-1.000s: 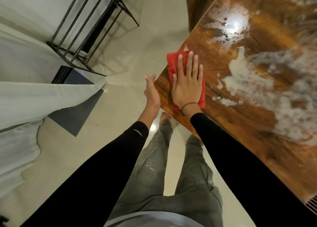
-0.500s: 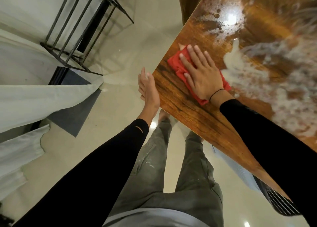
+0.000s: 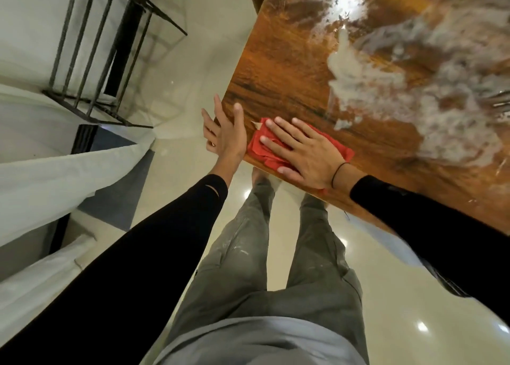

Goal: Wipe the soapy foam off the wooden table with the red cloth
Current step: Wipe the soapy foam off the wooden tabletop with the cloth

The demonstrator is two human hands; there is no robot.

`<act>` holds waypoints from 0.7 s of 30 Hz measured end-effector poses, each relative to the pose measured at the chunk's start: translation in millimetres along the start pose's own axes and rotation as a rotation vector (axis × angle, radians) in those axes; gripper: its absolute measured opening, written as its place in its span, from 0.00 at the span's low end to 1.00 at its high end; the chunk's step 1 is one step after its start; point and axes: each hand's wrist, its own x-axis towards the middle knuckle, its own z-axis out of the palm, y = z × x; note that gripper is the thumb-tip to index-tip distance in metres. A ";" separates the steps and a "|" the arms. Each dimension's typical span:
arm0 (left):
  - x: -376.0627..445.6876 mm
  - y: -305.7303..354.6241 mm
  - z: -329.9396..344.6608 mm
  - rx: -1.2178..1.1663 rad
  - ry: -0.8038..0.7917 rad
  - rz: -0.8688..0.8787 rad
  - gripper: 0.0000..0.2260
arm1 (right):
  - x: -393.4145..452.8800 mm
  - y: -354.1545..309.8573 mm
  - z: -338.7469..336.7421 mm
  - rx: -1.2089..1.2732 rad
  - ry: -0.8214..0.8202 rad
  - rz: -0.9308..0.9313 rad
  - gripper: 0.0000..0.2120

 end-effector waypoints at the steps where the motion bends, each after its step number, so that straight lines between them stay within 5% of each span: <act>1: 2.6 -0.9 1.5 0.075 0.010 -0.002 0.33 | 1.1 11.9 -3.6 -0.003 -0.013 -0.042 0.38; 4: 6.5 -2.0 11.3 0.163 0.116 -0.005 0.31 | 7.5 47.0 -19.4 -0.028 0.037 0.026 0.36; 12: 6.2 -2.0 46.1 0.282 0.513 0.031 0.30 | -3.8 16.9 -15.9 0.020 0.260 0.711 0.36; 16: 8.7 -4.5 47.9 0.312 0.535 0.035 0.30 | -41.4 -12.1 11.8 0.027 0.123 0.378 0.43; 21: 9.4 -2.8 48.3 0.317 0.536 0.028 0.31 | -73.2 19.8 9.5 -0.025 0.028 0.149 0.35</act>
